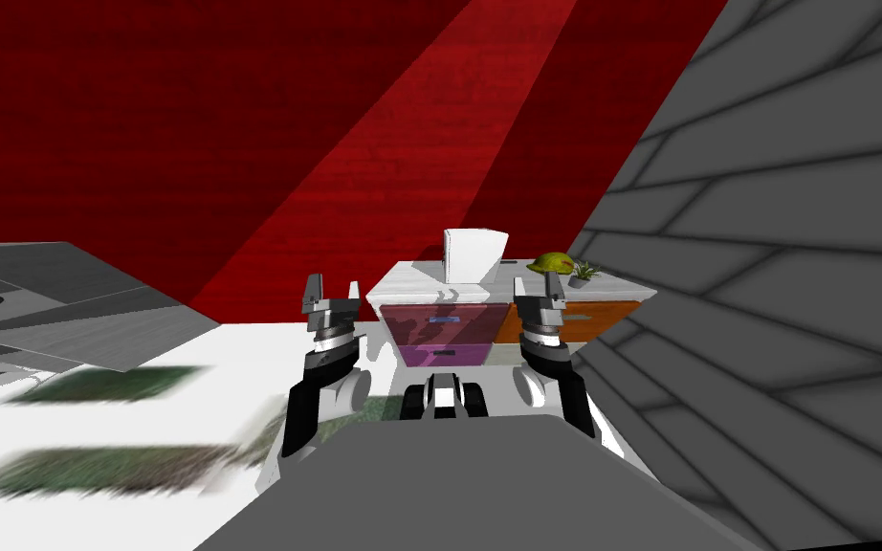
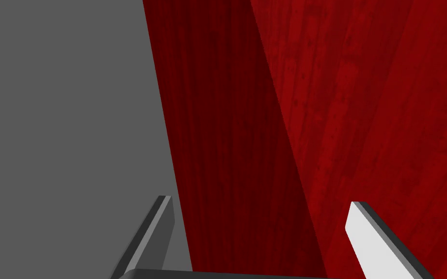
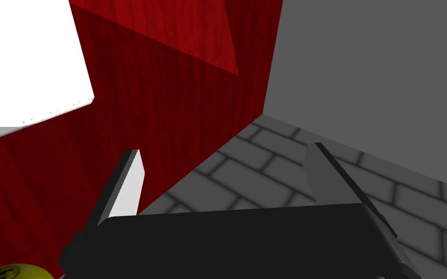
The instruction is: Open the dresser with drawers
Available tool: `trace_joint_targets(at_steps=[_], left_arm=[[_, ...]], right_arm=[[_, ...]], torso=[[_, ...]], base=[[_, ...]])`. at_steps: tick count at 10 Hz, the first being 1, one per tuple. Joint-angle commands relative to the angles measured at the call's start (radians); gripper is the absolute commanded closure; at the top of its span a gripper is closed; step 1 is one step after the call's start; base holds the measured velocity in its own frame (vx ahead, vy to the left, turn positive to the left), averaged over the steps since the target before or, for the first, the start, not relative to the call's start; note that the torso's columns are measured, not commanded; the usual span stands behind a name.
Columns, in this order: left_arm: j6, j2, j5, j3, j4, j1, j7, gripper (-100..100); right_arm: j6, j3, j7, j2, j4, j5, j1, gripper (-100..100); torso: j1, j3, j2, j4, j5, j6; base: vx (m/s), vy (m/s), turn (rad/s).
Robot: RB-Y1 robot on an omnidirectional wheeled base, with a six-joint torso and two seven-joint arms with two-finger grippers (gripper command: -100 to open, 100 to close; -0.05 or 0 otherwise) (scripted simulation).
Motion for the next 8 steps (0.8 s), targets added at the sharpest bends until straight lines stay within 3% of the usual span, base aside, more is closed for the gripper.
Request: trace_joint_targets(at_steps=[1, 8], left_arm=[[0.000, 0.000, 0.000, 0.000, 0.000, 0.000, 0.000, 0], [0.000, 0.000, 0.000, 0.000, 0.000, 0.000, 0.000, 0]], right_arm=[[-0.012, 0.001, -0.079, -0.039, 0.034, -0.041, -0.007, -100], [-0.036, 0.000, -0.242, -0.063, 0.086, -0.109, -0.013, -100]], torso=[[0.000, -0.005, 0.002, 0.003, 0.000, 0.000], [0.000, -0.006, 0.003, 0.004, 0.000, 0.000]], base=[[-0.020, 0.029, 0.121], [-0.012, 0.016, 0.078]])
